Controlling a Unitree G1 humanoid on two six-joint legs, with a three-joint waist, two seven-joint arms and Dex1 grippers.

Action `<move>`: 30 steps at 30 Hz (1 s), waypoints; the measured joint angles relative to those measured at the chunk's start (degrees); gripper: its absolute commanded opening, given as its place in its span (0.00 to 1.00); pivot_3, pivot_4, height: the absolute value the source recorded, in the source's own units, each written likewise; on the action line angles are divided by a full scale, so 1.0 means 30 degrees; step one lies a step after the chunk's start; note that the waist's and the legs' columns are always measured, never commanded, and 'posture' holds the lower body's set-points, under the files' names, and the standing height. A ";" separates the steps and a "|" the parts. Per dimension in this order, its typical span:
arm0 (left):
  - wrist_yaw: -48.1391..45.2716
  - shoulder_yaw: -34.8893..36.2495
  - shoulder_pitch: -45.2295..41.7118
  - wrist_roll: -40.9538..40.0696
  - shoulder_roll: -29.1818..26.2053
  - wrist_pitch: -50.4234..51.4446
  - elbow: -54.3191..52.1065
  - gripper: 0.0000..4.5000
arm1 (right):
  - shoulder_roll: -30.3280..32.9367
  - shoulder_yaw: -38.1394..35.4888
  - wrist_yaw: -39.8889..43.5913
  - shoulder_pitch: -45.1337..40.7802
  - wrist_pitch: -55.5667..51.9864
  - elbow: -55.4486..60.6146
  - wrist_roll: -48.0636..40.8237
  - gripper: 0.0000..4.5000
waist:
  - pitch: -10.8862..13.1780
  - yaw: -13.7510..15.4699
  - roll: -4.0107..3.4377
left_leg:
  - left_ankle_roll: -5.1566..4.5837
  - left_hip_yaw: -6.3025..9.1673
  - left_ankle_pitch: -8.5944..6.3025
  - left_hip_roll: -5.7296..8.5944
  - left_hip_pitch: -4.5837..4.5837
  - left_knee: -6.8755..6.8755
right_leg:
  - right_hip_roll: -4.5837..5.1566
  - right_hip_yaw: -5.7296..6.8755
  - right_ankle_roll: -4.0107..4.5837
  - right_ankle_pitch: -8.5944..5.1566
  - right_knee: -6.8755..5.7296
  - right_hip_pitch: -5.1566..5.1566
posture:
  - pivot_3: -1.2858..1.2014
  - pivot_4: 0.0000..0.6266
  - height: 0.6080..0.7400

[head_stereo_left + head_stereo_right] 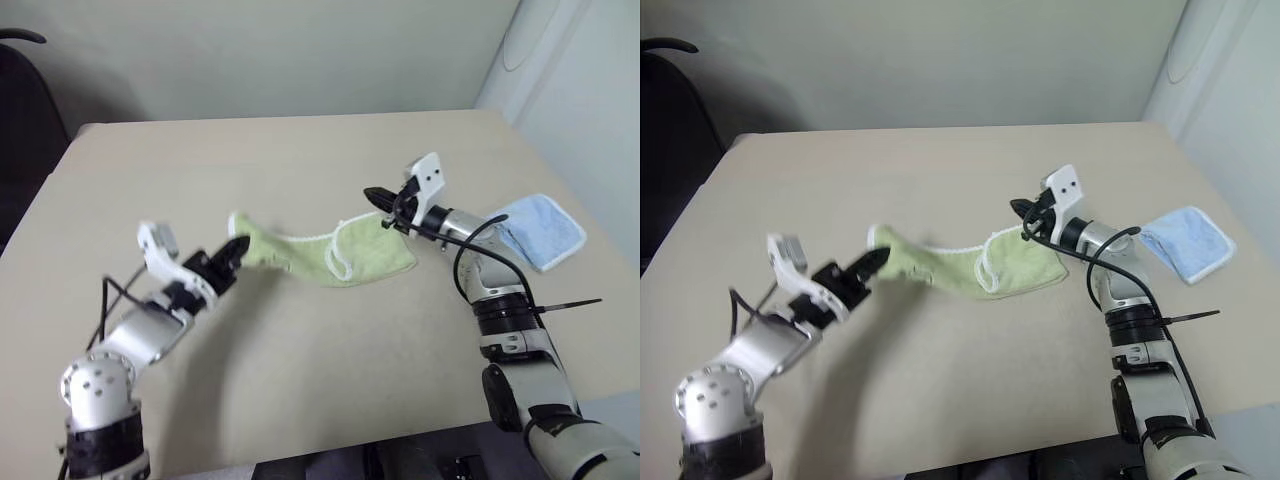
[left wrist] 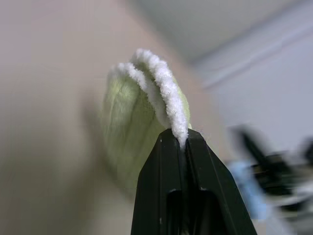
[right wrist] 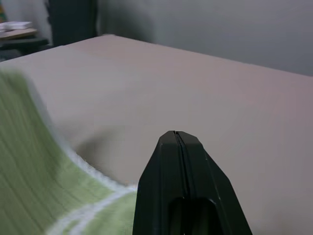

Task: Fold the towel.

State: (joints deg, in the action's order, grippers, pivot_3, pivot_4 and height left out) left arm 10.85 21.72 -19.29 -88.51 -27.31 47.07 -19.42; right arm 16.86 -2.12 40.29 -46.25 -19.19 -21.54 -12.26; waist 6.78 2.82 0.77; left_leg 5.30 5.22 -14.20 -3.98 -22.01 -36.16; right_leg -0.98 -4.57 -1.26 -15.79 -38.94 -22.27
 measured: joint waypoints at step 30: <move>-0.8995 -0.7714 -1.0016 1.2760 0.4690 0.3485 1.1027 0.78 | 0.1183 -0.2326 -0.3535 0.1631 -0.0060 0.0785 -0.0421 0.00 | 0.0006 -0.0448 -0.0004 | -0.0060 0.0095 -0.0035 0.0012 -0.0167 -0.0193 | 0.0021 -0.0172 -0.0235 0.0086 0.0046 -0.0195 | 0.52 0.24 1.00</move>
State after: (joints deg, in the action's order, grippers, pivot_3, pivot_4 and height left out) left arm -16.14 -1.42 -49.34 -50.23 -13.24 57.53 13.66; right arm 20.41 -9.10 29.69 -41.35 -19.38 -19.18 -13.53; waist 6.80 1.48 0.75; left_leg 5.11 5.50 -14.31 -3.95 -22.51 -36.74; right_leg -0.92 -5.09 -1.96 -15.54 -38.81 -22.86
